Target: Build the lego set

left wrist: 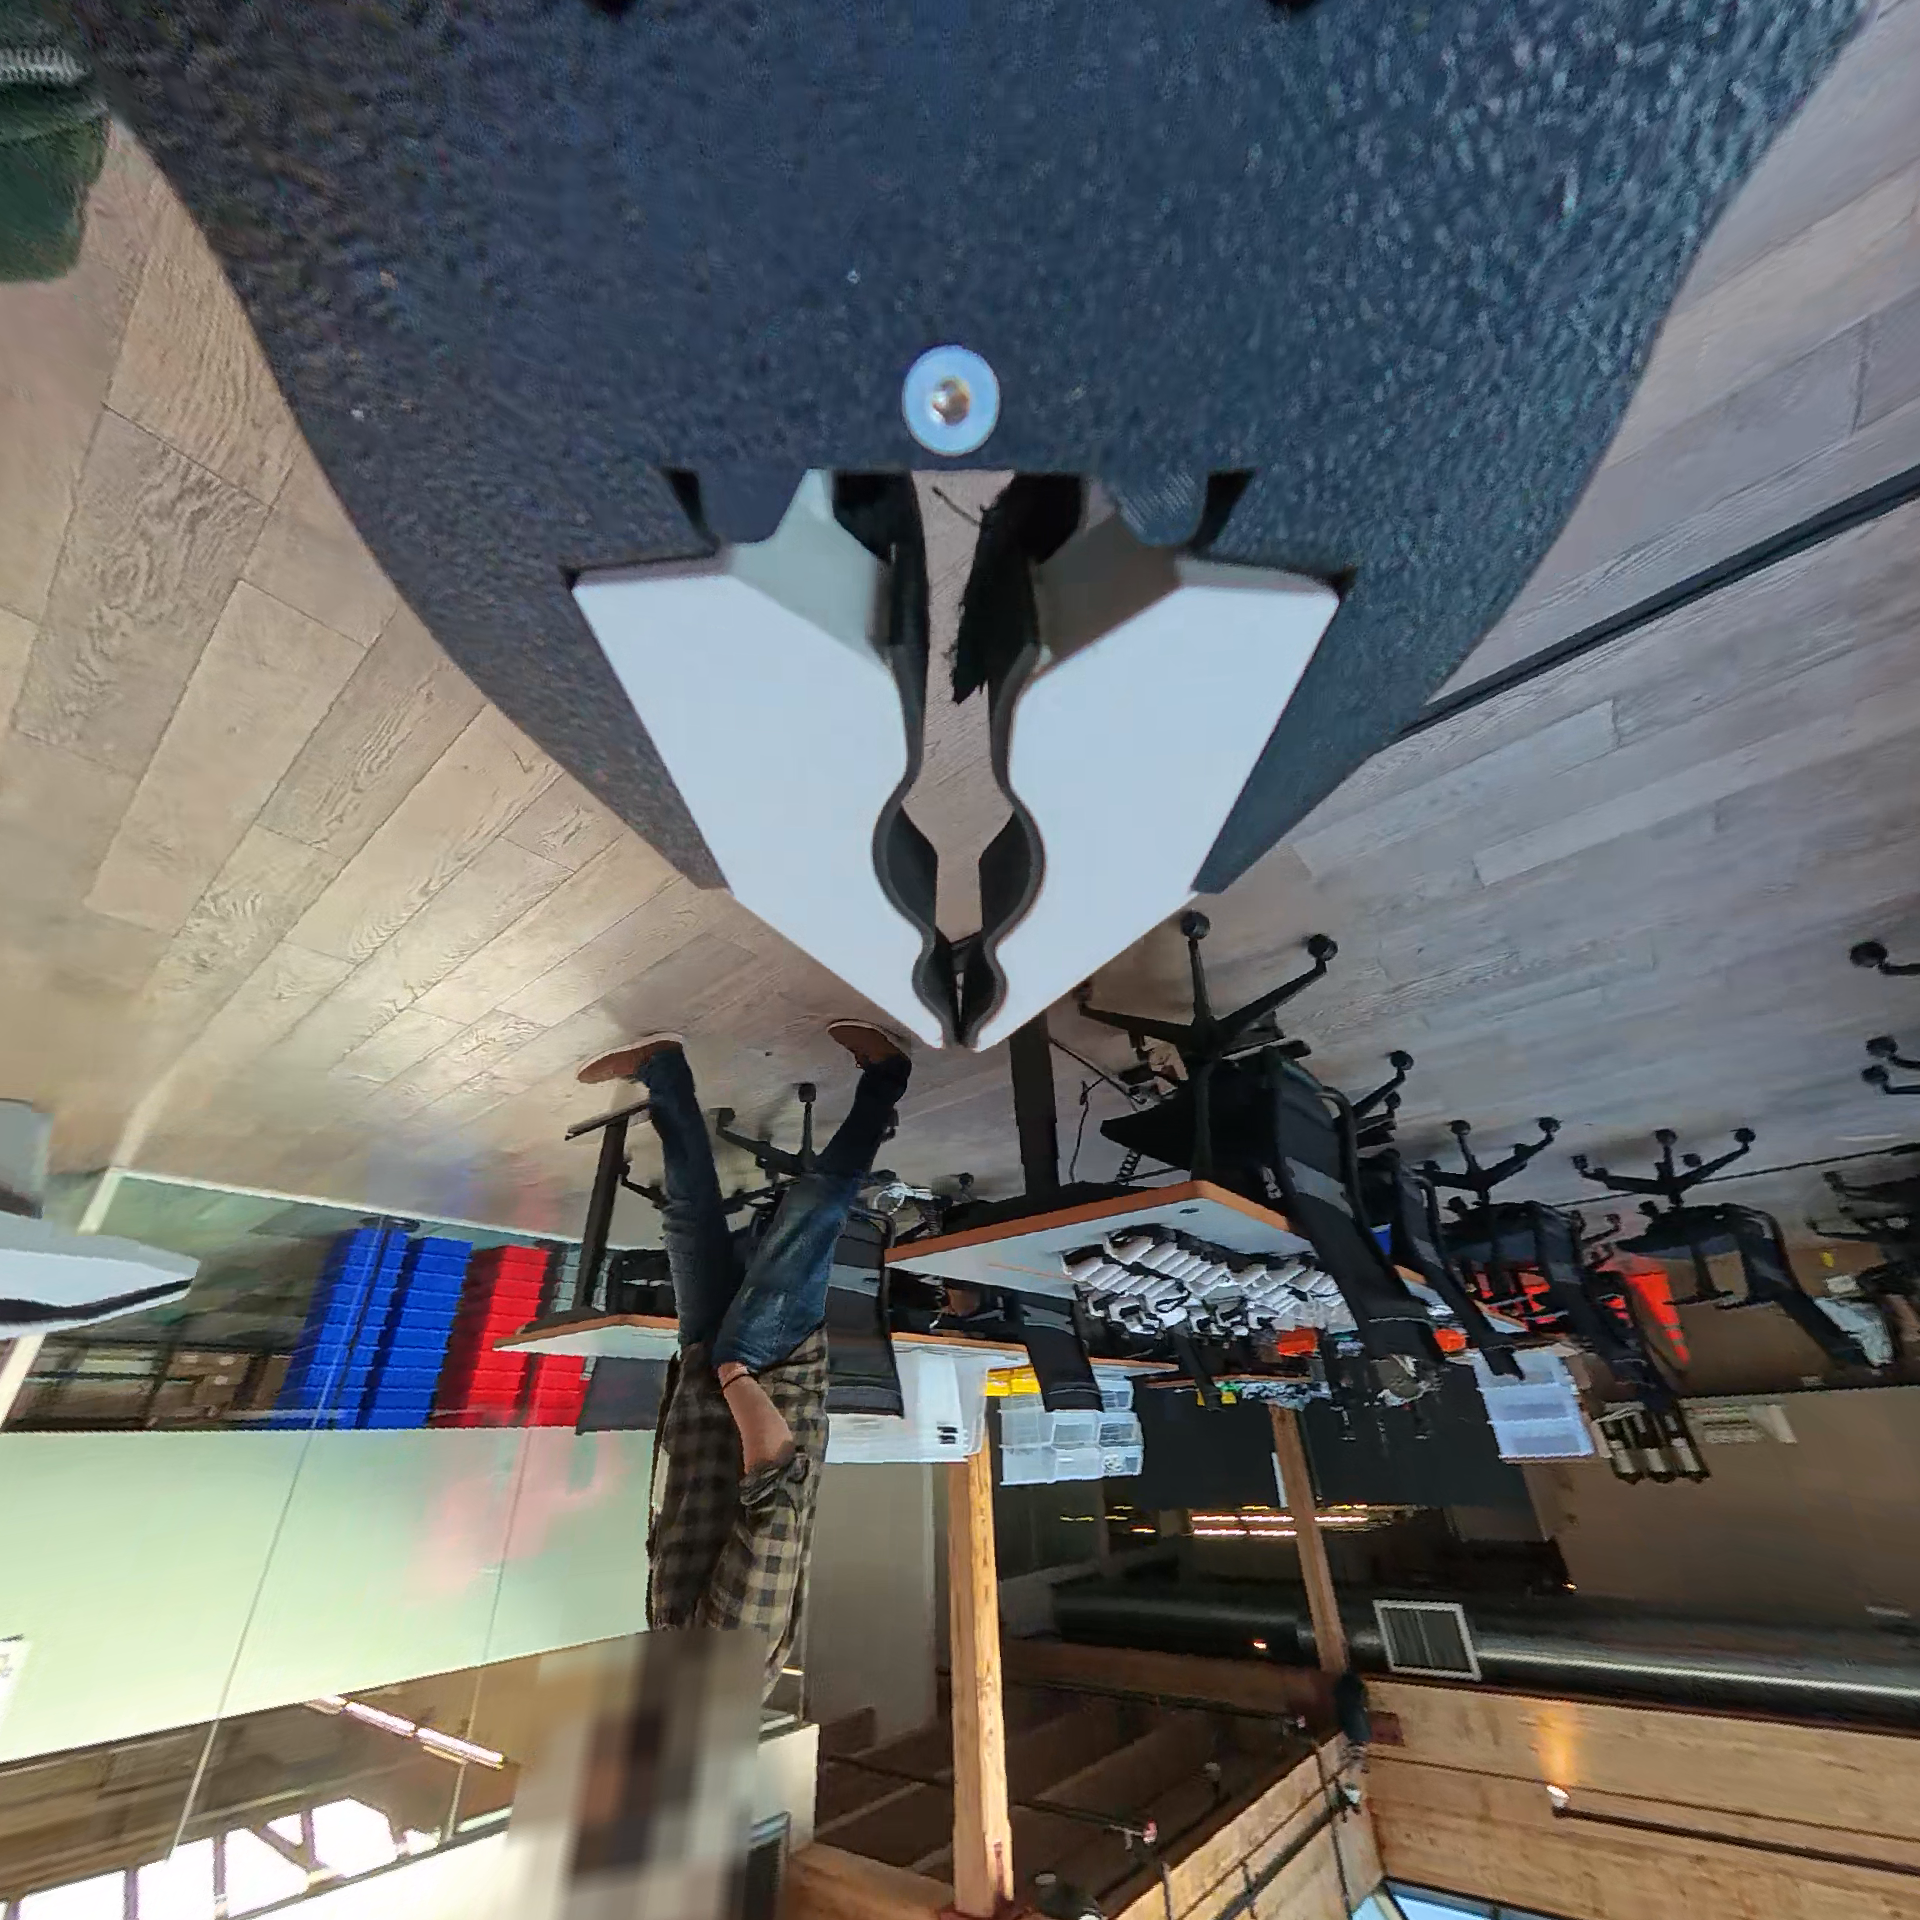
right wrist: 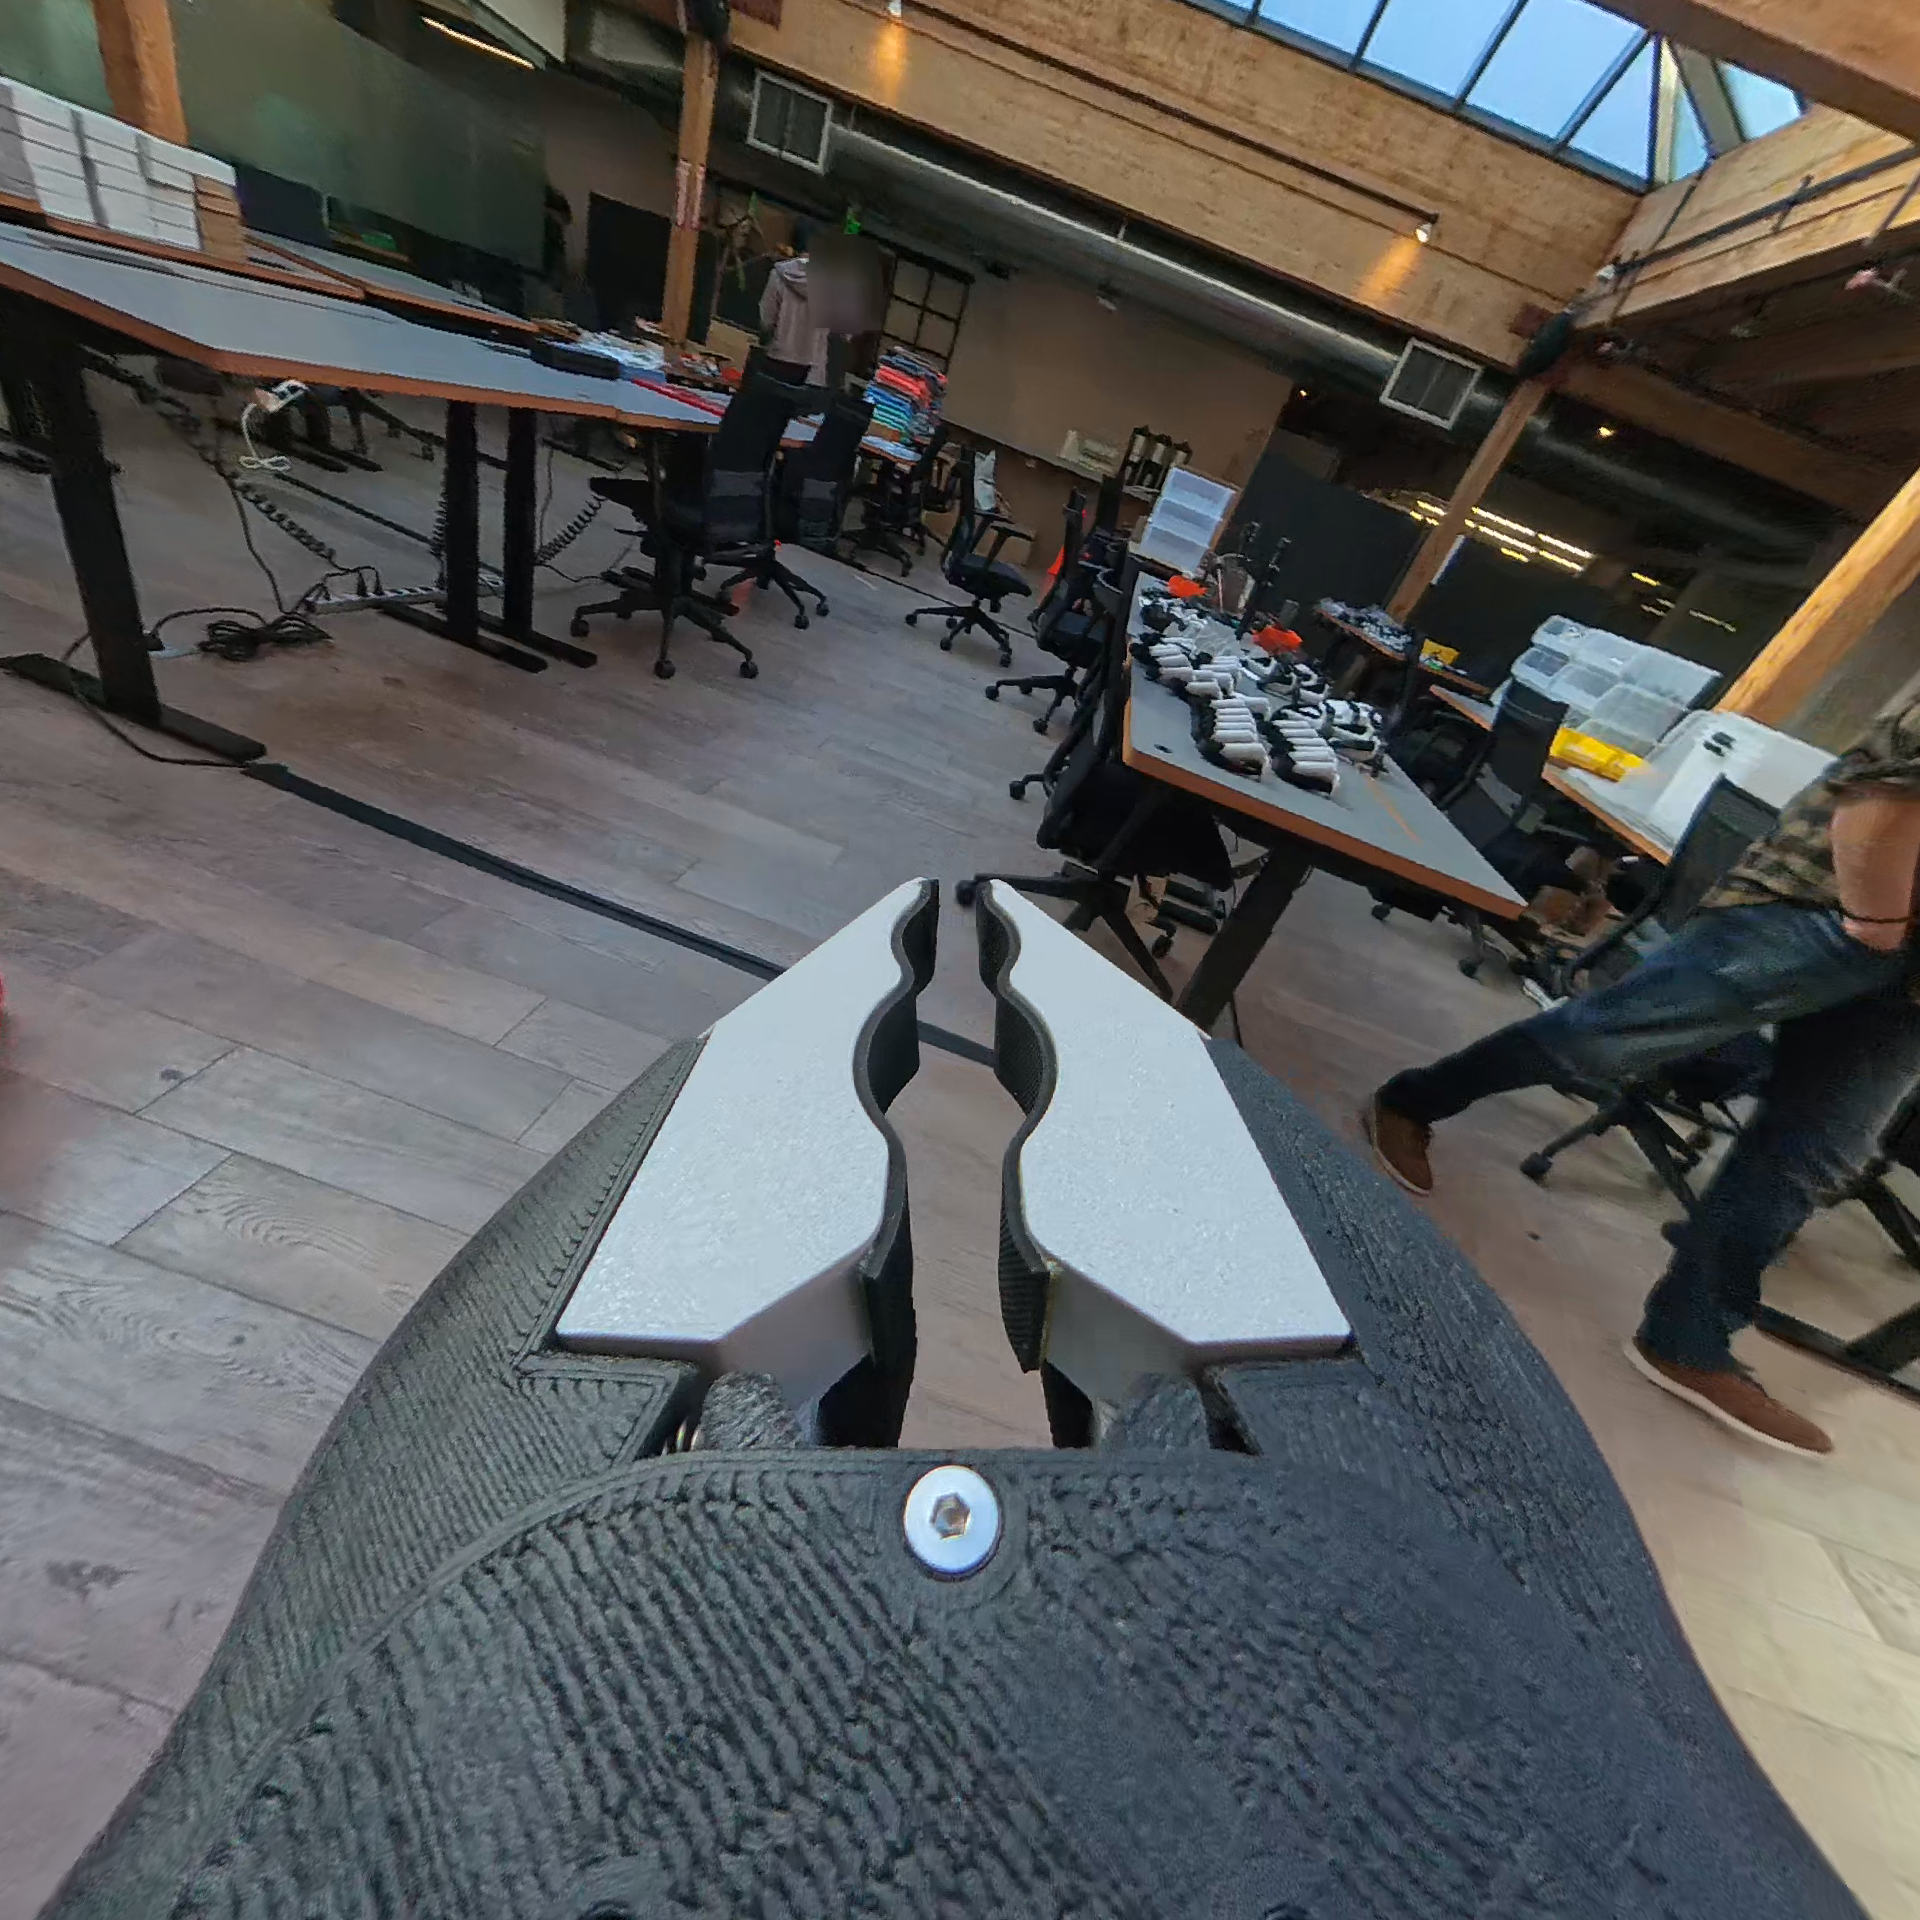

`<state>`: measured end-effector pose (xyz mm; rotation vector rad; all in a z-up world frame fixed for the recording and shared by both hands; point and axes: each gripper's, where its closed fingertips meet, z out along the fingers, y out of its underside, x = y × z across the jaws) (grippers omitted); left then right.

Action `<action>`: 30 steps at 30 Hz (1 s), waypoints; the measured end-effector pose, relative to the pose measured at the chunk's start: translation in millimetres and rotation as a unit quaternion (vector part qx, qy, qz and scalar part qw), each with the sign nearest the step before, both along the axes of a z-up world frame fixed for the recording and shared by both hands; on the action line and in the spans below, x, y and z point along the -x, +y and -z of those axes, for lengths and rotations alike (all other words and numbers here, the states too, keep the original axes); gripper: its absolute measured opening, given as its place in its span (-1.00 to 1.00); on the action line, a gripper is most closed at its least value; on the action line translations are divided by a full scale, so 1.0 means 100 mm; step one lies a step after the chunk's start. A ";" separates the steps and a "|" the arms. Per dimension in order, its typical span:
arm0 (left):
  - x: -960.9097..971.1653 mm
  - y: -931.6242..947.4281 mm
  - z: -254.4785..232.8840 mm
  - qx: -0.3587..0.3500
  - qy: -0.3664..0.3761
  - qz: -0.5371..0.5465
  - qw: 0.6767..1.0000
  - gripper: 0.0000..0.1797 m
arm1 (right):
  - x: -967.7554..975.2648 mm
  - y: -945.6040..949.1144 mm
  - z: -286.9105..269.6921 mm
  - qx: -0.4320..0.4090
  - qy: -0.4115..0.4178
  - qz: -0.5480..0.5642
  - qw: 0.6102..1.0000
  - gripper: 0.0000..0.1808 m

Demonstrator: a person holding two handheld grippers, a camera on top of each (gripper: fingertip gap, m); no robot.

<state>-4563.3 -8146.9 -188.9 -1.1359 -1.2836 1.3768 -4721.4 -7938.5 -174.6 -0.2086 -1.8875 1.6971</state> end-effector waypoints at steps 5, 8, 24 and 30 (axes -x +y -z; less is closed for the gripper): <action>1.48 -0.25 0.06 -0.013 0.009 0.080 0.997 -0.93 | 1.17 -0.06 0.18 -0.009 0.004 0.081 0.997 -0.85; 2.39 -0.38 0.15 -0.014 0.018 0.106 0.994 -0.84 | 2.02 -0.12 0.22 0.001 0.014 0.118 0.993 -0.79; 6.72 -1.12 -0.03 -0.005 0.022 0.191 0.981 -0.35 | 6.08 -0.55 -0.09 0.050 0.023 0.227 0.972 -0.58; 8.53 -1.42 0.00 -0.031 0.022 0.250 0.968 -0.17 | 7.55 -0.52 -0.04 0.061 0.008 0.316 0.947 -0.47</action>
